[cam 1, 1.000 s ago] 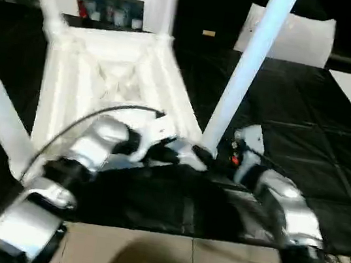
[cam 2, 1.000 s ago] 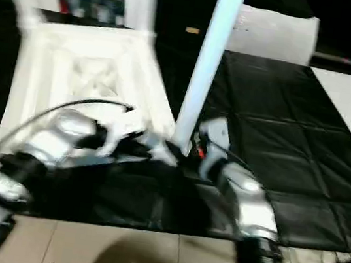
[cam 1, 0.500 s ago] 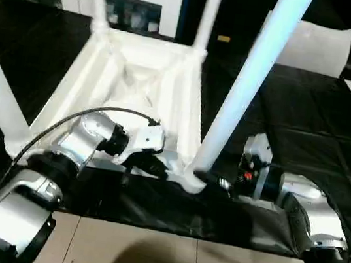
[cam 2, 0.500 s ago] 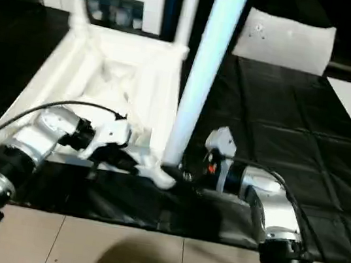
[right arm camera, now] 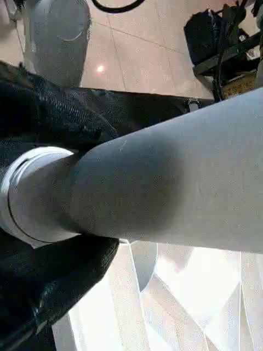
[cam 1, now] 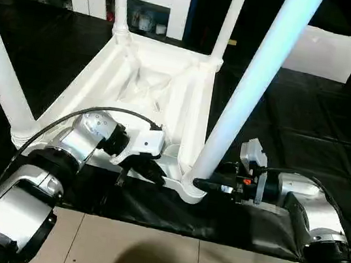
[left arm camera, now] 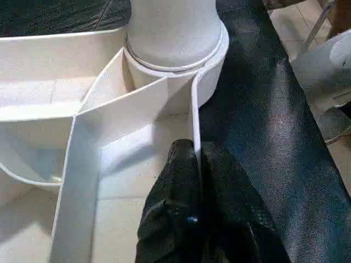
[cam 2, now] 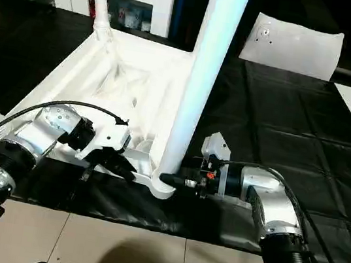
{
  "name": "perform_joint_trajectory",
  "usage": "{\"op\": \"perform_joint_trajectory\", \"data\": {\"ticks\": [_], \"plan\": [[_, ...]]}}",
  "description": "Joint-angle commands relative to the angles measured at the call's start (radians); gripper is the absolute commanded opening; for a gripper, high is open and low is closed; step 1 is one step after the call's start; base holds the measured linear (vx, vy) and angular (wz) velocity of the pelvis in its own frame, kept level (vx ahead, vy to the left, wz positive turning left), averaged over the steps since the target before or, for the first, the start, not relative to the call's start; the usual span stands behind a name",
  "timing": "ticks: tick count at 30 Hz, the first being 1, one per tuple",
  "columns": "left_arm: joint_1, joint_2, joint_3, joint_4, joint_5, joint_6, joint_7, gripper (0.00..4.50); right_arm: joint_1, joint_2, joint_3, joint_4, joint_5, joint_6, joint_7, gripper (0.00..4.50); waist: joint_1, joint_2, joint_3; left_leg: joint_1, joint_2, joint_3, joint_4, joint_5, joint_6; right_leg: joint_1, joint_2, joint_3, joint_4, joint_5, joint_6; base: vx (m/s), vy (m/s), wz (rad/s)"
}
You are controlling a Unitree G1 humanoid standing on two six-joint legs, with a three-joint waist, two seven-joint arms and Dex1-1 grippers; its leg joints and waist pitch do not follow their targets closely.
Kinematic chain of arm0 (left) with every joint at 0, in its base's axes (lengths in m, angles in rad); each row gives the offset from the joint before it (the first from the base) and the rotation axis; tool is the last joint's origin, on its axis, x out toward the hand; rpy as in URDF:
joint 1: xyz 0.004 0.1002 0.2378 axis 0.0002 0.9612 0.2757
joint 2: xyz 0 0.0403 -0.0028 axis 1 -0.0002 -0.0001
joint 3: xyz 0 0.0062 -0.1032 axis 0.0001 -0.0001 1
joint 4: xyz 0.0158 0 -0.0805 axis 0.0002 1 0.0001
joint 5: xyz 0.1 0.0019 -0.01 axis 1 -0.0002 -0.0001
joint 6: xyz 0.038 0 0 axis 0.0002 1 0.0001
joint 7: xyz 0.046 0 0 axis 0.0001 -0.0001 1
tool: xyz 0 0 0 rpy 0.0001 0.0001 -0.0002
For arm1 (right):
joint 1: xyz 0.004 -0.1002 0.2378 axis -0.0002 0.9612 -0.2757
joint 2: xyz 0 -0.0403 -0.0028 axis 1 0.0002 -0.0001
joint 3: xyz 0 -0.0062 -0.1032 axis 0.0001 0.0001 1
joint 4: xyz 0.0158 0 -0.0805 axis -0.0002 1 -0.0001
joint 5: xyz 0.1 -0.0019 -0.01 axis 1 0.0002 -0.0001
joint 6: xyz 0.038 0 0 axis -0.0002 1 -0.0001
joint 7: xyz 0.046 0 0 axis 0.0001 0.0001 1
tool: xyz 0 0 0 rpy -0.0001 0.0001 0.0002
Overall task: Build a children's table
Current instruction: Rotate leg to tighten
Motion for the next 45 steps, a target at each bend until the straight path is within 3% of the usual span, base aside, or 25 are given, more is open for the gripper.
{"op": "perform_joint_trajectory", "data": {"ticks": [1, 6, 9, 11, 13, 14, 15, 16, 17, 18, 19, 20, 21, 22, 23, 24, 25, 26, 27, 28, 30, 34, 39, 43, 45], "plan": [[-0.019, -0.014, -0.038, -0.005, 0.018, -0.028, -0.045, 0.0, -0.001, -0.003, 0.012, -0.007, 0.013, 0.003, 0.017, 2.04, -0.005, 0.001, -0.079, 0.004, 0.034, 0.001, -0.068, -0.143, 0.046, 0.063, -0.074, 0.058, -0.06, -0.334, -0.159, 0.0, 0.0, 0.0], [-0.018, -0.039, -0.003, -0.004, -0.001, 0.055, 0.028, 0.0, 0.058, 0.038, -0.007, -0.093, 0.053, 0.118, -0.073, 1.93, -0.003, 0.005, -0.077, 0.006, 0.035, 0.001, -0.069, -0.146, 0.043, 0.062, -0.074, 0.059, -0.06, -0.334, -0.16, 0.0, 0.0, 0.0], [-0.02, -0.084, 0.037, -0.015, -0.018, 0.148, 0.141, 0.0, 0.083, 0.097, -0.005, -0.12, -0.012, 0.148, -0.25, 1.93, -0.009, 0.007, -0.069, 0.014, 0.029, 0.0, -0.071, -0.203, 0.019, 0.052, -0.077, 0.054, -0.081, -0.47, -0.118, 0.0, 0.0, 0.0], [-0.019, -0.111, 0.054, -0.025, -0.025, 0.186, 0.2, 0.0, 0.086, 0.135, -0.006, -0.122, -0.052, 0.163, -0.354, 1.92, -0.019, 0.003, -0.062, 0.017, 0.018, -0.004, -0.068, -0.247, 0.002, 0.051, -0.076, 0.042, -0.102, -0.602, -0.064, 0.0, 0.0, 0.0], [-0.014, -0.152, 0.07, -0.048, -0.026, 0.247, 0.276, 0.0, 0.082, 0.202, -0.033, -0.132, -0.059, 0.227, -0.492, 1.92, -0.035, 0.005, -0.056, 0.026, 0.009, -0.008, -0.06, -0.299, -0.007, 0.043, -0.072, 0.021, -0.127, -0.718, -0.006, -0.026, 0.004, -0.03], [-0.01, -0.187, 0.082, -0.064, -0.028, 0.291, 0.335, 0.0, 0.076, 0.255, -0.05, -0.135, -0.066, 0.267, -0.59, 1.92, -0.05, 0.002, -0.057, 0.026, 0.004, -0.012, -0.052, -0.322, -0.01, 0.044, -0.07, 0.001, -0.145, -0.76, 0.033, 0.0, 0.0, 0.0], [-0.008, -0.208, 0.089, -0.075, -0.029, 0.317, 0.372, 0.0, 0.072, 0.287, -0.058, -0.138, -0.072, 0.29, -0.65, 1.91, -0.065, 0.014, -0.056, 0.033, 0.01, -0.018, -0.052, -0.349, -0.013, 0.047, -0.071, -0.02, -0.158, -0.759, 0.044, 0.0, 0.0, 0.0], [-0.007, -0.24, 0.099, -0.088, -0.03, 0.351, 0.425, 0.0, 0.063, 0.327, -0.064, -0.132, -0.088, 0.302, -0.726, 1.91, -0.083, 0.031, -0.054, 0.035, 0.026, -0.03, -0.06, -0.409, -0.008, 0.062, -0.068, -0.051, -0.172, -0.721, 0.055, 0.0, 0.0, 0.0], [-0.007, -0.24, 0.099, -0.088, -0.03, 0.351, 0.425, 0.0, 0.063, 0.327, -0.064, -0.132, -0.088, 0.302, -0.726, 1.91, -0.096, 0.038, -0.052, 0.034, 0.044, -0.037, -0.07, -0.465, -0.003, 0.074, -0.068, -0.064, -0.169, -0.678, 0.052, -0.027, 0.061, -0.12], [-0.008, -0.262, 0.107, -0.093, -0.029, 0.372, 0.465, 0.0, 0.054, 0.356, -0.071, -0.12, -0.095, 0.306, -0.776, 1.91, -0.101, 0.055, -0.048, -0.008, 0.112, -0.071, -0.142, -0.628, -0.007, 0.136, -0.063, -0.04, -0.043, -0.473, 0.019, -0.027, 0.061, -0.12], [-0.013, -0.298, 0.122, -0.098, -0.024, 0.401, 0.544, 0.0, 0.034, 0.399, -0.081, -0.095, -0.109, 0.297, -0.852, 1.91, -0.072, 0.053, -0.034, -0.036, 0.126, -0.05, -0.202, -0.768, -0.013, 0.125, -0.041, 0.003, 0.089, -0.214, -0.022, -0.062, 0.037, -0.03], [-0.017, -0.322, 0.131, -0.102, -0.019, 0.424, 0.604, 0.0, 0.018, 0.432, -0.089, -0.078, -0.121, 0.292, -0.908, 1.91, -0.074, 0.044, -0.038, -0.002, 0.115, -0.032, -0.208, -0.769, -0.006, 0.094, -0.034, 0.031, 0.099, -0.193, -0.025, 0.0, 0.0, 0.0], [-0.022, -0.347, 0.133, -0.107, -0.01, 0.44, 0.661, 0.0, -0.008, 0.469, -0.099, -0.05, -0.126, 0.279, -0.964, 1.91, -0.081, -0.009, -0.063, 0.068, 0.02, -0.029, -0.08, -0.592, -0.04, 0.029, -0.087, 0.079, -0.038, -0.566, -0.034, 0.0, 0.0, 0.0], [-0.026, -0.36, 0.139, -0.111, -0.008, 0.452, 0.692, 0.0, -0.022, 0.49, -0.11, -0.038, -0.118, 0.267, -0.981, 1.91, -0.065, -0.02, -0.057, 0.031, -0.025, -0.015, -0.001, -0.292, -0.011, 0.034, -0.132, 0.082, -0.108, -0.926, 0.048, 0.066, -0.069, -0.07], [-0.028, -0.366, 0.141, -0.113, -0.006, 0.458, 0.704, 0.0, -0.03, 0.499, -0.114, -0.031, -0.115, 0.258, -0.988, 1.91, -0.053, -0.021, -0.067, 0.001, -0.015, -0.02, -0.013, -0.178, 0.006, 0.062, -0.142, 0.1, -0.098, -0.909, 0.061, 0.022, -0.047, -0.25], [-0.031, -0.376, 0.142, -0.125, 0.004, 0.478, 0.729, 0.0, -0.048, 0.518, -0.126, -0.023, -0.116, 0.239, -1.008, 1.91, -0.042, -0.011, -0.081, -0.031, 0.0, -0.025, -0.055, -0.048, 0.01, 0.083, -0.105, 0.095, -0.059, -0.66, 0.028, 0.022, -0.047, -0.25], [-0.033, -0.374, 0.139, -0.127, 0.009, 0.475, 0.732, 0.0, -0.057, 0.518, -0.133, -0.017, -0.115, 0.224, -1.012, 2.47, -0.048, -0.001, -0.084, -0.029, 0.008, -0.026, -0.063, 0.025, 0.014, 0.073, -0.07, 0.086, -0.026, -0.323, -0.044, 0.058, -0.037, -0.12], [-0.033, -0.372, 0.137, -0.128, 0.013, 0.471, 0.733, 0.0, -0.062, 0.516, -0.137, -0.013, -0.115, 0.216, -1.013, 2.61, -0.052, -0.002, -0.085, -0.028, 0.004, -0.023, -0.058, 0.038, 0.017, 0.07, -0.058, 0.084, -0.016, -0.208, -0.077, 0.0, 0.0, 0.0], [-0.033, -0.372, 0.137, -0.128, 0.013, 0.471, 0.733, 0.0, -0.062, 0.516, -0.137, -0.013, -0.115, 0.216, -1.013, 2.61, -0.054, 0.004, -0.09, -0.025, 0.003, -0.022, -0.057, 0.06, 0.036, 0.079, -0.056, 0.083, -0.002, -0.041, -0.14, 0.0, 0.0, 0.0], [-0.028, -0.356, 0.133, -0.141, 0.014, 0.467, 0.72, 0.0, -0.061, 0.507, -0.151, -0.016, -0.107, 0.203, -0.999, 2.61, -0.055, 0.007, -0.088, -0.023, 0.004, -0.019, -0.055, 0.061, 0.069, 0.076, -0.057, 0.083, 0.0, 0.047, -0.19, 0.0, 0.0, 0.0], [-0.014, -0.33, 0.127, -0.161, 0.015, 0.467, 0.692, 0.0, -0.048, 0.482, -0.15, -0.026, -0.112, 0.179, -0.96, 2.97, -0.054, 0.005, -0.084, -0.019, 0.006, -0.015, -0.057, 0.008, 0.094, 0.079, -0.06, 0.081, -0.008, 0.013, -0.22, 0.0, 0.0, 0.0], [0.018, -0.274, 0.115, -0.194, 0.009, 0.435, 0.617, 0.0, -0.002, 0.414, -0.132, -0.067, -0.112, 0.142, -0.869, 3.25, -0.056, 0.011, -0.08, -0.016, 0.015, -0.013, -0.063, -0.07, 0.082, 0.081, -0.065, 0.081, -0.023, -0.125, -0.208, 0.0, 0.0, 0.0], [0.057, -0.194, 0.1, -0.208, -0.005, 0.364, 0.495, 0.0, 0.059, 0.3, -0.131, -0.114, -0.103, 0.101, -0.739, 3.62, -0.053, 0.014, -0.08, -0.016, 0.022, -0.011, -0.064, -0.07, 0.081, 0.08, -0.064, 0.083, -0.023, -0.102, -0.213, 0.0, 0.0, 0.0], [0.087, -0.141, 0.088, -0.214, -0.039, 0.277, 0.368, 0.0, 0.094, 0.201, -0.135, -0.135, -0.087, 0.069, -0.59, 3.98, -0.046, 0.011, -0.076, -0.011, 0.022, -0.007, -0.064, -0.118, 0.073, 0.076, -0.065, 0.085, -0.032, -0.178, -0.201, 0.0, 0.0, 0.0], [0.094, -0.097, 0.059, -0.189, -0.028, 0.198, 0.286, 0.0, 0.107, 0.129, -0.119, -0.153, -0.046, 0.067, -0.464, 4.04, -0.041, 0.012, -0.074, -0.012, 0.024, -0.006, -0.065, -0.126, 0.073, 0.076, -0.064, 0.085, -0.035, -0.203, -0.191, 0.0, 0.0, 0.0]]}}
